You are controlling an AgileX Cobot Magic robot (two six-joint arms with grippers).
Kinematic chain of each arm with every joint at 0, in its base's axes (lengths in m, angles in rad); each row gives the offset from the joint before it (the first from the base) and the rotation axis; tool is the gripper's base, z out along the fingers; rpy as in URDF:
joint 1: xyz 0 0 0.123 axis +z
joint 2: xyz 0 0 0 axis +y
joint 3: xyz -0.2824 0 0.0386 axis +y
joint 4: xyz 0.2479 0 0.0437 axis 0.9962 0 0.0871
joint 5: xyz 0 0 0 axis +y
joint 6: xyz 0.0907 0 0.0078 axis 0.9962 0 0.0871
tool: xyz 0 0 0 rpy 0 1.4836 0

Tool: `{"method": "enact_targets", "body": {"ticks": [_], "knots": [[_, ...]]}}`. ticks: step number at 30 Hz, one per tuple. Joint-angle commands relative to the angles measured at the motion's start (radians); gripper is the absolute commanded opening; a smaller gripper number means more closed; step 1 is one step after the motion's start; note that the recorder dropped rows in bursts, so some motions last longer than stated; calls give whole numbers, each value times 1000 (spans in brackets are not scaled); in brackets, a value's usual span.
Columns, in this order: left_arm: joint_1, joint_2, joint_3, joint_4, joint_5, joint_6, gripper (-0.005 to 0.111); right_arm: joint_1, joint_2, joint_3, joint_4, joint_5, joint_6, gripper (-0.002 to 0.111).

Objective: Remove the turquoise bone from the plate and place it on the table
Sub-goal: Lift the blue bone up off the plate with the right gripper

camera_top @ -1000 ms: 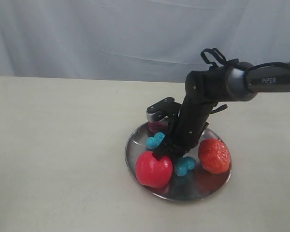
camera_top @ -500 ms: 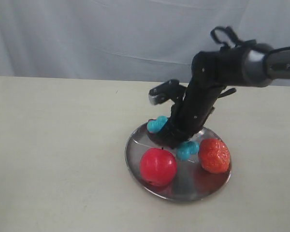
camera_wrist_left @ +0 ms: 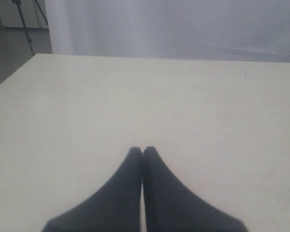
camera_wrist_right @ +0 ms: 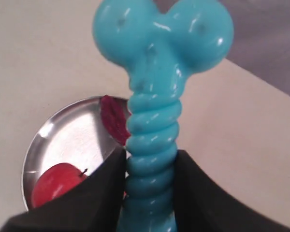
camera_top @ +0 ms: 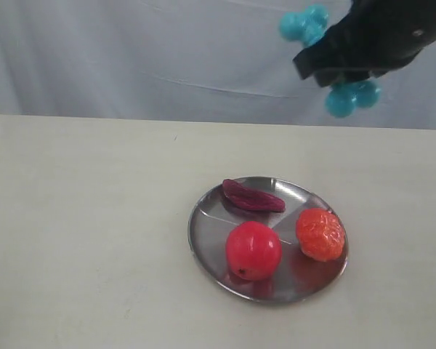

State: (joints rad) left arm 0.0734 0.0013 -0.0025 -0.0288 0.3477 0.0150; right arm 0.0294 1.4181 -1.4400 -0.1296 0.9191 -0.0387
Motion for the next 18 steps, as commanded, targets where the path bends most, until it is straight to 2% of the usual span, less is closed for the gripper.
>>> {"method": "enact_targets", "body": {"ticks": [1,5,9,12,18], "knots": [[4,-1,3,-5,-5,-4,0,-92,-103,-50,-57,96,39,0],[4,-1,3,-5,-5,-4,0,-217,-127,-115,-51,199,9,0],[4,-1,3,-5,-5,-4,0,-329,-125,-139,9,209,4,0],[4,-1,3,-5,-5,-4,0,-390,-103,-139,78,212,-34,0],[4,-1,3,-5,-5,-4,0,-445,-25,-139,106,225,-41,0]]}}
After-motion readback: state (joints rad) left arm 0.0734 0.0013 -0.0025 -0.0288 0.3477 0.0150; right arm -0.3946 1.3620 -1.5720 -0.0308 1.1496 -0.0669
